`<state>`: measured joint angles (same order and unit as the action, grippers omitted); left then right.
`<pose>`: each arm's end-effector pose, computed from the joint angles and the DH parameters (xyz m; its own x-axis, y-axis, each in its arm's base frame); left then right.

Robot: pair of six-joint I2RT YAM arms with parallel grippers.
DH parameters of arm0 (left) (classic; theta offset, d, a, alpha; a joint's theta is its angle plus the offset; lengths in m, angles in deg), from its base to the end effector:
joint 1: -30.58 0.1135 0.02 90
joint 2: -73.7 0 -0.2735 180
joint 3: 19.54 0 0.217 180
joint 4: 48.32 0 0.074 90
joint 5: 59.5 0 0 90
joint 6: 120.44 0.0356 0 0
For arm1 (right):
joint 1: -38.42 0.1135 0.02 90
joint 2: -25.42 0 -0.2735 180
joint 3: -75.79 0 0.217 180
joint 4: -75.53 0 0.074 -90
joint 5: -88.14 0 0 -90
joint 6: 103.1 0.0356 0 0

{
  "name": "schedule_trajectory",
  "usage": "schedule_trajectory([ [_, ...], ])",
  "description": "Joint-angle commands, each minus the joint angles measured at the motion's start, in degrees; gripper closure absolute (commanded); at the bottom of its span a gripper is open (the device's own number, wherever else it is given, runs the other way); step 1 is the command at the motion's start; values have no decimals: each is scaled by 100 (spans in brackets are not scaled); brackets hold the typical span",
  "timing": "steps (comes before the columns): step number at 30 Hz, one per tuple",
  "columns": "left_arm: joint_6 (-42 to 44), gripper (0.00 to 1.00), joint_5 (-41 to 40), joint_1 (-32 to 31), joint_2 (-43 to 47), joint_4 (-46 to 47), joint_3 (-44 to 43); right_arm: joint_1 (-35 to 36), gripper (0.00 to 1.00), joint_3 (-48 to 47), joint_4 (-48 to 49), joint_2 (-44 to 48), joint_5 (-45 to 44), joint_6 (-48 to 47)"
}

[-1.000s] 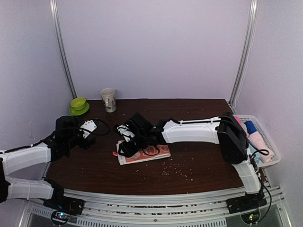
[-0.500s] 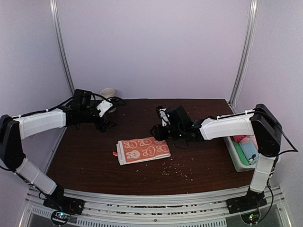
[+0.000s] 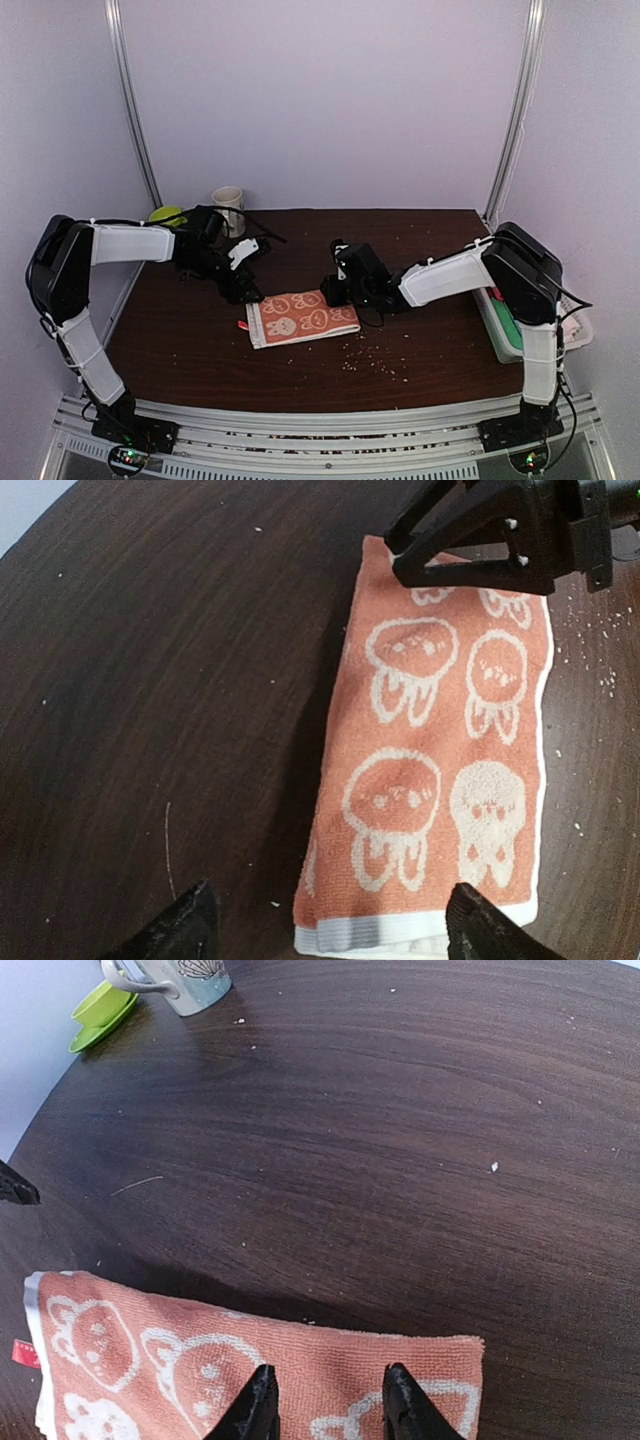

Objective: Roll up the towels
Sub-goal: Smooth out the towel at the center of the board.

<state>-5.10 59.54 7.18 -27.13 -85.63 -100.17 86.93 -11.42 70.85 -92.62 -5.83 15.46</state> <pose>0.2974 -0.1475 0.2185 -0.4486 0.6018 -0.6607 0.8614 0.4882 -0.1402 0.2828 0.3160 0.1801 -0.6774 -0.0460 -0.7342 -0.4396 0.8256 0.3538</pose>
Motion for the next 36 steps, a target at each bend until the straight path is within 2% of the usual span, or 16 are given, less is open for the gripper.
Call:
schedule_trajectory([
  [1,-111,23,345,-67,-173,-155,-232,10,65,-92,276,-161,-314,101],
  [5,-193,37,335,-69,-470,-355,-371,9,67,-109,308,-297,-342,106],
  [13,-225,48,-39,-77,-604,-608,-387,17,68,-53,251,-382,-580,-9],
  [22,-250,82,-423,-52,-814,-745,-456,35,69,-15,222,-448,-719,-68],
  [27,-228,87,-445,28,-881,-848,-468,57,69,-34,123,-489,-866,-147],
  [31,-206,86,-573,108,-915,-958,-513,83,69,-56,26,-526,-1048,-224],
  [33,-188,83,-621,152,-943,-1044,-552,92,69,-66,-14,-534,-1128,-257],
  [36,-153,70,-680,191,-935,-1119,-569,100,69,-50,-35,-532,-1183,-284],
])
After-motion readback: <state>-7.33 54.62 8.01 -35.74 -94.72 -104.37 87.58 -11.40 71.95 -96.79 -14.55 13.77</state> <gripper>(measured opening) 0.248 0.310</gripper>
